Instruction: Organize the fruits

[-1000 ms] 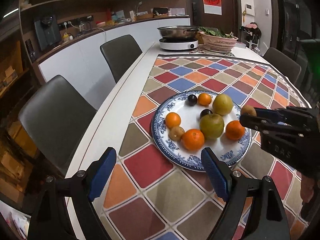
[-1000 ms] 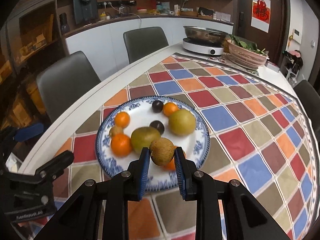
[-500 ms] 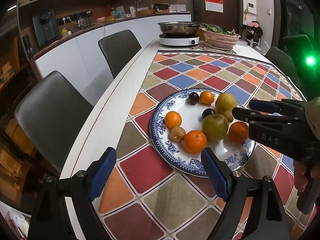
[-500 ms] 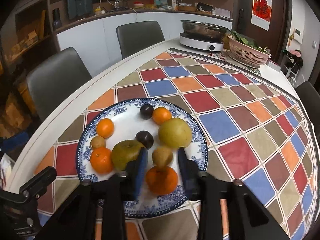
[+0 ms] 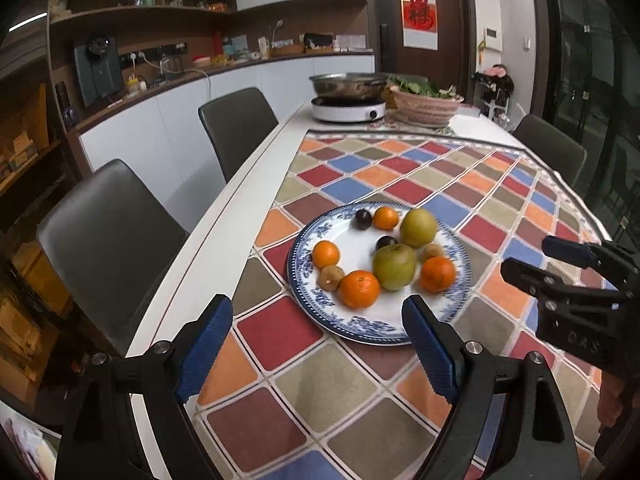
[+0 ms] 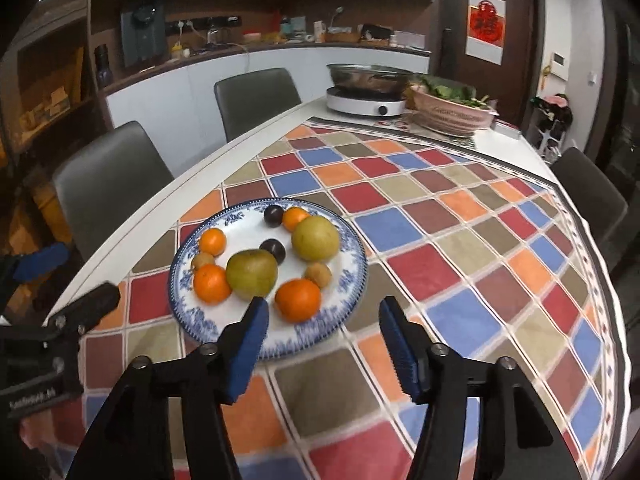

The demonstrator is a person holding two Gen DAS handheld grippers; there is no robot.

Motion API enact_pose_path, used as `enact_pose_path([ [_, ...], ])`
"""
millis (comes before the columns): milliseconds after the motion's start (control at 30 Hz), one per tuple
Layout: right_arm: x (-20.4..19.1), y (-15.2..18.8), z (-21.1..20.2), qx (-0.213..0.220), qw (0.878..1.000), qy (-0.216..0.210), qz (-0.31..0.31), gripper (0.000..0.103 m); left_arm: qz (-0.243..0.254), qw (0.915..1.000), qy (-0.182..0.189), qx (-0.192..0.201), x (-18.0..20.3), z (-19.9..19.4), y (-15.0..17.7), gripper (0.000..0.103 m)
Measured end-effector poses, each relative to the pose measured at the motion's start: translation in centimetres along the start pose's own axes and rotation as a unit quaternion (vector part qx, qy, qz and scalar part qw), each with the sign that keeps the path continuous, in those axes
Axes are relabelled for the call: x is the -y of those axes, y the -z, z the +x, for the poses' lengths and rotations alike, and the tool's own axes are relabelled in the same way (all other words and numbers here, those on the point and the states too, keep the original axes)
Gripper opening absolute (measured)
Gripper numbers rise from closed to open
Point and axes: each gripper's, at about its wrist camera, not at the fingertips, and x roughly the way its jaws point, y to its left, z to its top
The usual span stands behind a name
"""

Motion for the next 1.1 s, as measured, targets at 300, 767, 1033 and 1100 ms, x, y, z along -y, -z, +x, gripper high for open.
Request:
enact_pose_path([
  [300, 0.9, 3.2, -6.9, 0.032, 0.999, 0.018, 0.026, 0.079, 0.014, 0.9988, -0.009, 0.045, 1.6, -5.9, 1.7, 0.097],
  [767, 0.7, 8.4, -14.5, 0.082, 0.994, 0.048, 0.055, 0.088, 0.012, 0.9974, 0.007, 0.071, 2.5, -11.3, 5.0, 0.103],
  [1033, 0.2, 10.8, -16.9, 0.112, 0.99, 0.064, 0.057, 0.088, 0.009, 0.9974, 0.023, 0.068, 3.1, -12.6, 7.0, 0.103],
  [1100, 0.1, 11.3, -17.2, 0.117, 0.989, 0.066, 0.059, 0.088, 0.01, 0.9973, 0.026, 0.068, 3.3, -12.9, 7.3, 0.103],
])
